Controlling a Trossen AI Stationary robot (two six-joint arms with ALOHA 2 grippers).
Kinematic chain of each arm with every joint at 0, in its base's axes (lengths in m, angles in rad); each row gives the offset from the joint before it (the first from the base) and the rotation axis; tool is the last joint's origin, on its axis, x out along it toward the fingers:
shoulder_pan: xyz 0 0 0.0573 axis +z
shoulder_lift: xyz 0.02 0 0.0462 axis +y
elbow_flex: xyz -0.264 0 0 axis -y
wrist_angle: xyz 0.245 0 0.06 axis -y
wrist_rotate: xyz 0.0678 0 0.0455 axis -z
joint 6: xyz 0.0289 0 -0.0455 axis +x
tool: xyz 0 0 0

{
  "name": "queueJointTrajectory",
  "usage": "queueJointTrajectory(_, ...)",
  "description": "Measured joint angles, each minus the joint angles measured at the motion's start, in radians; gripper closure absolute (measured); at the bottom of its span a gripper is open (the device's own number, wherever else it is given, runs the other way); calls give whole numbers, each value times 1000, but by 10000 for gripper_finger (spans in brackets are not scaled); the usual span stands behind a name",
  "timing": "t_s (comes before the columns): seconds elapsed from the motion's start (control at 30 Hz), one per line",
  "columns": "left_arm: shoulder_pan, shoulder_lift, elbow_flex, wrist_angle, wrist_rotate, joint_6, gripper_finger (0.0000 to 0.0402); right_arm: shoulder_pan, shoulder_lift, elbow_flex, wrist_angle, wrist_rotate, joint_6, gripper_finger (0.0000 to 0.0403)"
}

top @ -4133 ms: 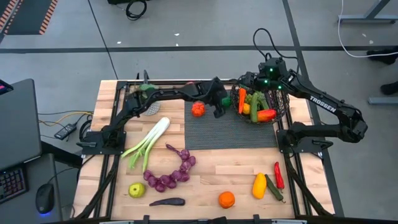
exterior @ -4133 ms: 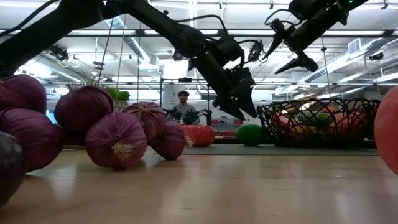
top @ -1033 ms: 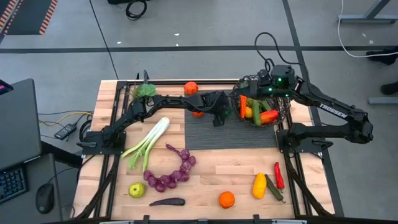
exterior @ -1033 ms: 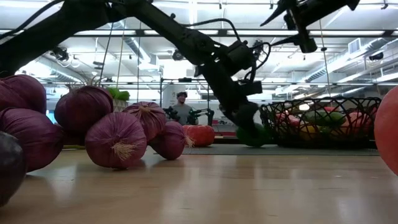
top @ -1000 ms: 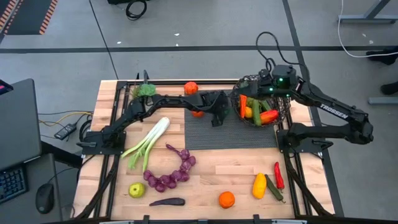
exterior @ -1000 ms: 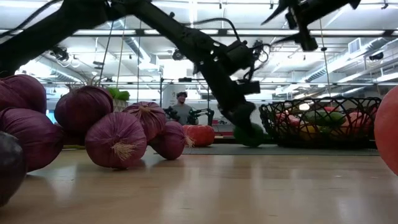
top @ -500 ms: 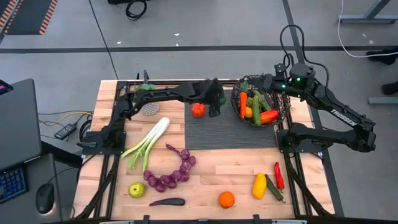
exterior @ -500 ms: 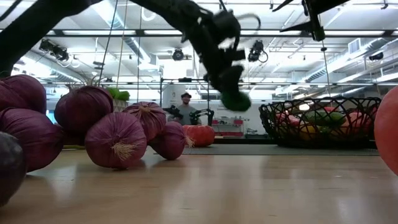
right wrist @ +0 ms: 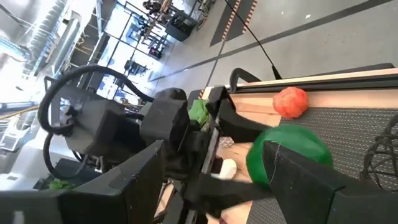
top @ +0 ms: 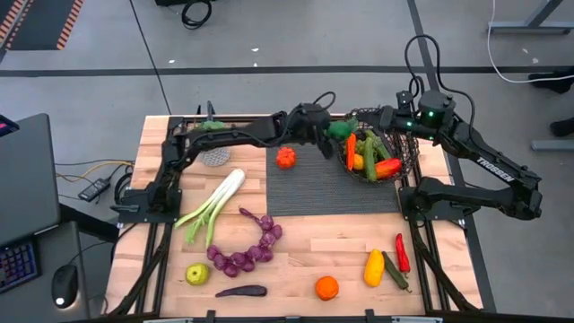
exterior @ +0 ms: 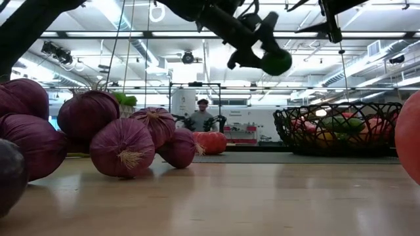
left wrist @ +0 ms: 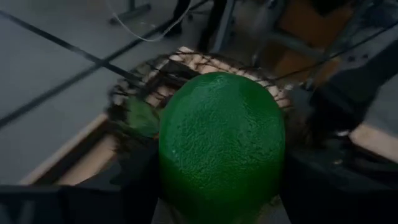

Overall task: Build produce basket
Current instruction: Put the green lime into the black basket

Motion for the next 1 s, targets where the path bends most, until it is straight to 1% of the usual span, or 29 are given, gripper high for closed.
queueJointTrajectory(0.07,-10,3,-2,28,9,-19,131,0,0,0,4,0,6,131)
queueJointTrajectory(0.17,-23,19,1,115,9,-20,131,0,0,0,5,0,17,131)
queueJointTrajectory(0.37,-29,21,-1,111,3,-20,130,0,1,0,8,0,20,131)
queueJointTrajectory(0.5,-23,21,-1,119,-30,-14,126,0,1,0,8,0,20,131)
queueJointTrajectory(0.77,-17,21,-1,116,-36,13,120,0,1,0,8,-1,35,131)
queueJointTrajectory(0.9,-18,21,-1,119,-34,-31,119,0,2,0,8,-1,35,131)
queueJointTrajectory(1.0,-17,21,-1,101,-34,-35,119,0,4,0,8,-1,35,131)
